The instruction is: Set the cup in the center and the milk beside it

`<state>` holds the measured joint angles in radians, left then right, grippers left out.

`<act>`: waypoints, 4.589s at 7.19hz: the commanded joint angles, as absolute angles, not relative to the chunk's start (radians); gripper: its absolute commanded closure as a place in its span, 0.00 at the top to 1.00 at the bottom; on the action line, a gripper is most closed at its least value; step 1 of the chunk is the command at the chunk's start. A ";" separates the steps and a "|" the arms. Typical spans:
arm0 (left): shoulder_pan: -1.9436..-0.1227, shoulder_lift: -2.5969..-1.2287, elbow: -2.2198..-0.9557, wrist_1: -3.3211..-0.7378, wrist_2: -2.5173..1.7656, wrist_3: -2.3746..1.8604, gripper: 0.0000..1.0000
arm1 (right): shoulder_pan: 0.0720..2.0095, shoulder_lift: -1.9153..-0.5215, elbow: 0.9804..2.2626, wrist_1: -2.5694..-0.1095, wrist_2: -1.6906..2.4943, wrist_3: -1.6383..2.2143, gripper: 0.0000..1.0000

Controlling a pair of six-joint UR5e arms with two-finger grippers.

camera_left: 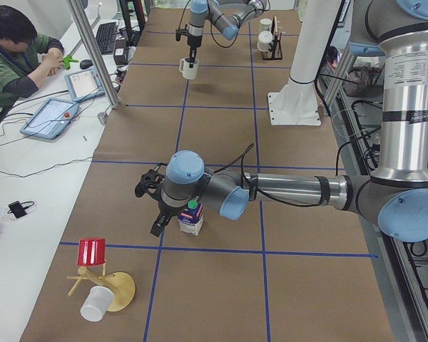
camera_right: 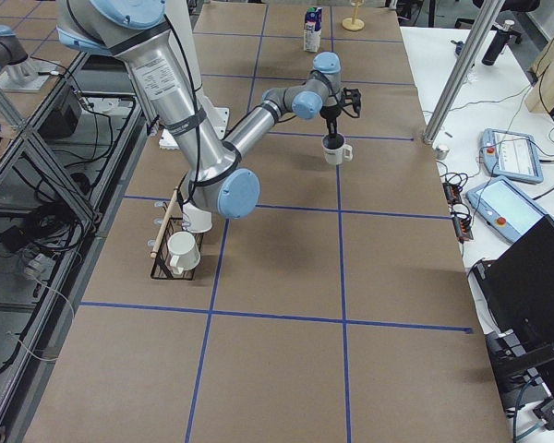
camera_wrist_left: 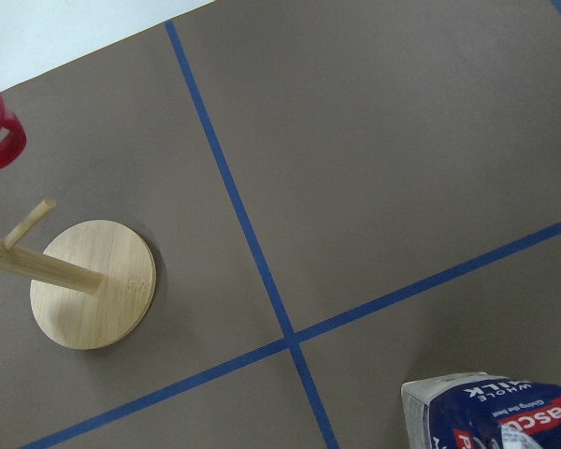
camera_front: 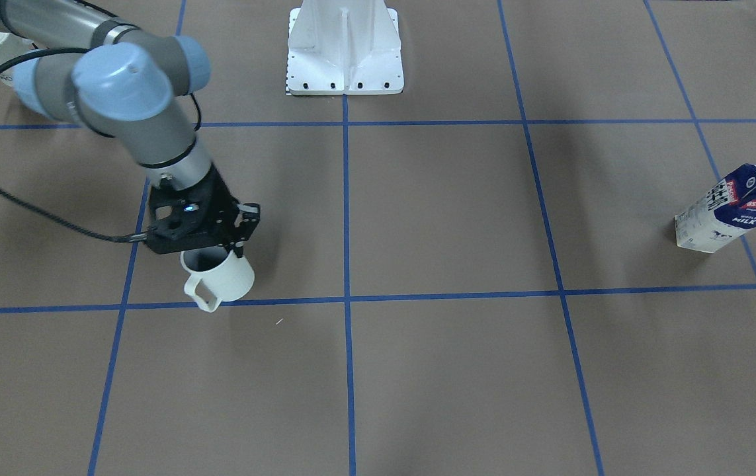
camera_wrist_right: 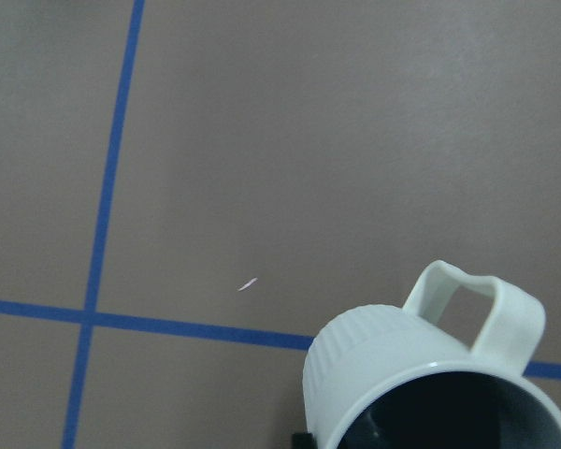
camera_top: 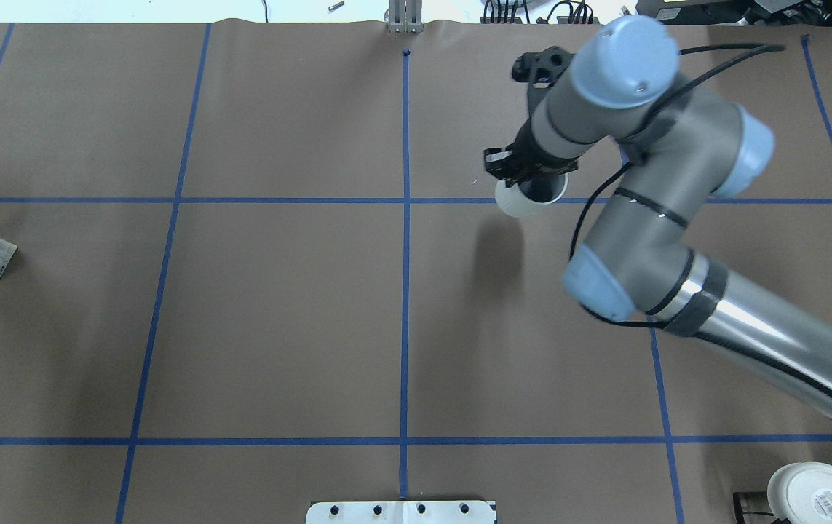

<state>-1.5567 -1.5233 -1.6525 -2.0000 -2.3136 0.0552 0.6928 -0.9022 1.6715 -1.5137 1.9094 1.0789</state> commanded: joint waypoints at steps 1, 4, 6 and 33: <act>-1.557 -1.522 -1.644 -2.000 -2.315 0.055 0.98 | 0.522 -0.717 1.594 -1.719 1.807 1.268 0.00; -1.557 -1.522 -1.629 -2.000 -2.315 0.057 0.98 | 0.448 -0.600 1.425 -1.730 1.802 1.350 0.00; -1.555 -1.522 -1.620 -2.000 -2.315 0.057 0.98 | 0.446 -0.601 1.425 -1.724 1.804 1.350 0.16; -1.313 -1.456 -1.720 -2.106 -2.341 -0.308 0.99 | 1.511 -1.568 1.637 -1.600 2.197 -0.095 1.00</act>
<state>-1.3255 -1.4719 -1.7209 -2.1009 -2.3467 -0.3094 1.5110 -1.5678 1.6397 -1.6004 2.1966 -0.0951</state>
